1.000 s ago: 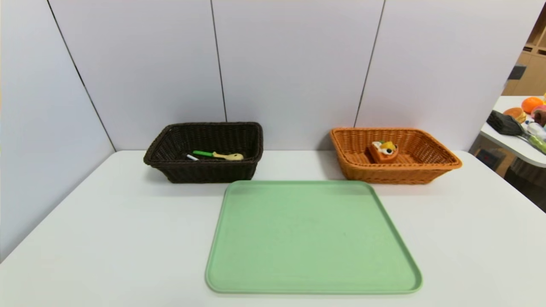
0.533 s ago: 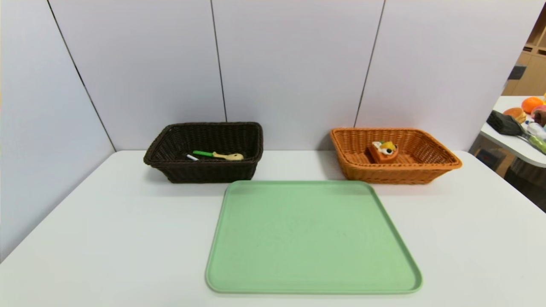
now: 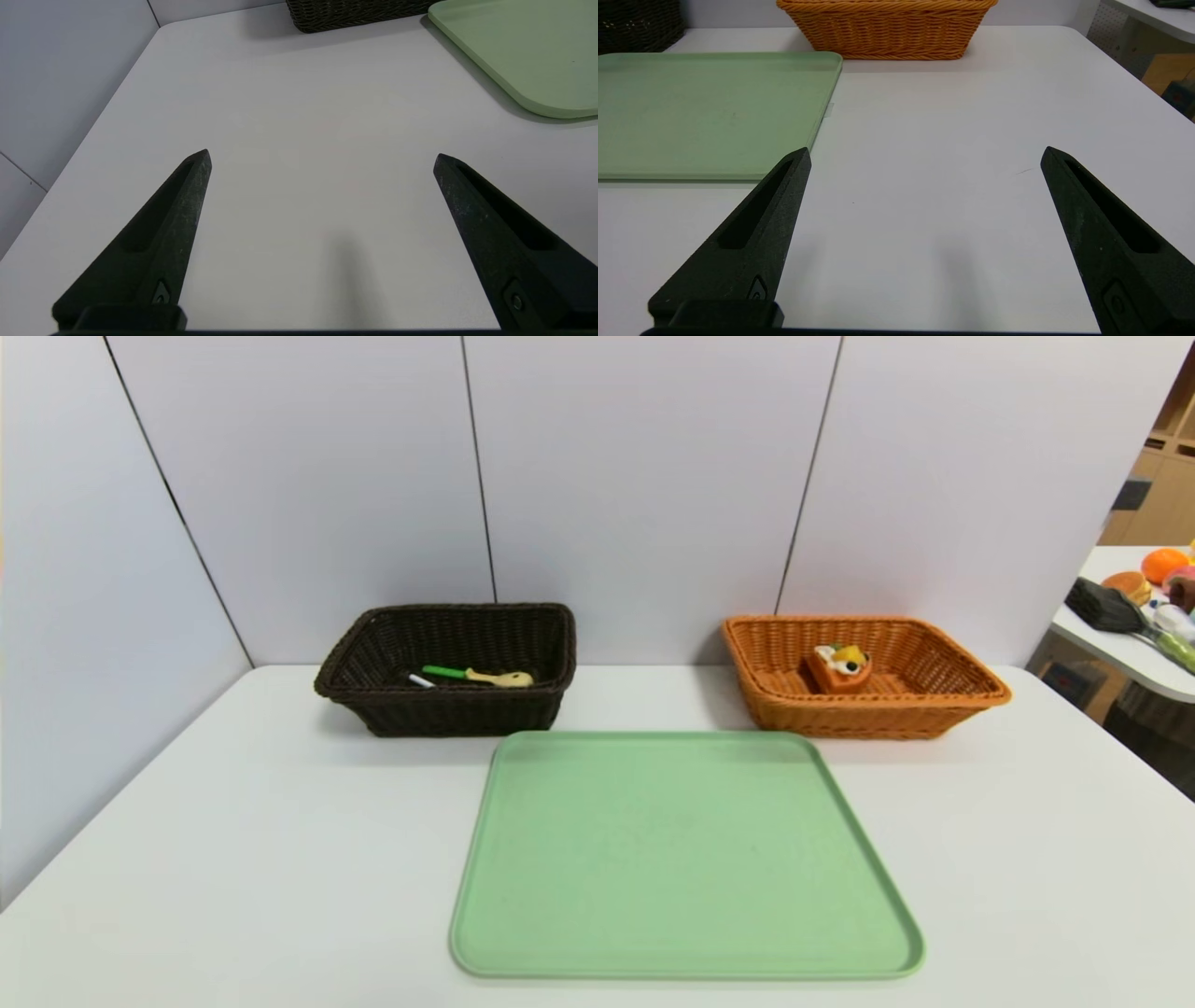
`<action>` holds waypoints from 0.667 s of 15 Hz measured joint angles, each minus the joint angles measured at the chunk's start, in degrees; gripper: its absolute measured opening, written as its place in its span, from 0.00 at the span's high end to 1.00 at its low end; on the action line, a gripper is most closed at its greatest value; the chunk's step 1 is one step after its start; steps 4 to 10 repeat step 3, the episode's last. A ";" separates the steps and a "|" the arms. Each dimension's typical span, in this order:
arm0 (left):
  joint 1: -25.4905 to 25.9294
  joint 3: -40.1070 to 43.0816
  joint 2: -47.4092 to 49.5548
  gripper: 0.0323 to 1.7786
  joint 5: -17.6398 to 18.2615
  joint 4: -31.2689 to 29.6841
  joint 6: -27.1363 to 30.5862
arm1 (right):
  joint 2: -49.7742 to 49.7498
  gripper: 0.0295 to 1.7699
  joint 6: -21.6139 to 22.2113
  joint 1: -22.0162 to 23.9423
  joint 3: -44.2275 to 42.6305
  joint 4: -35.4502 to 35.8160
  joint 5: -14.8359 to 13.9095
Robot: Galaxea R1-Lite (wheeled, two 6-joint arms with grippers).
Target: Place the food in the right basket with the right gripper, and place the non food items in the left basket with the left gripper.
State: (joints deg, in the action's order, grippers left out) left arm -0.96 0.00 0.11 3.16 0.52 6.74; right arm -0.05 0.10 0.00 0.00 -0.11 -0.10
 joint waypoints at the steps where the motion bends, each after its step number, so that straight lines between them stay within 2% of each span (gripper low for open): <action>1: 0.00 0.00 0.00 0.05 0.00 0.00 -0.02 | 0.00 0.04 0.04 0.00 0.00 0.01 0.00; 10: 0.00 0.00 0.00 0.05 -0.02 0.00 0.00 | 0.00 0.04 0.01 0.00 0.00 0.01 0.00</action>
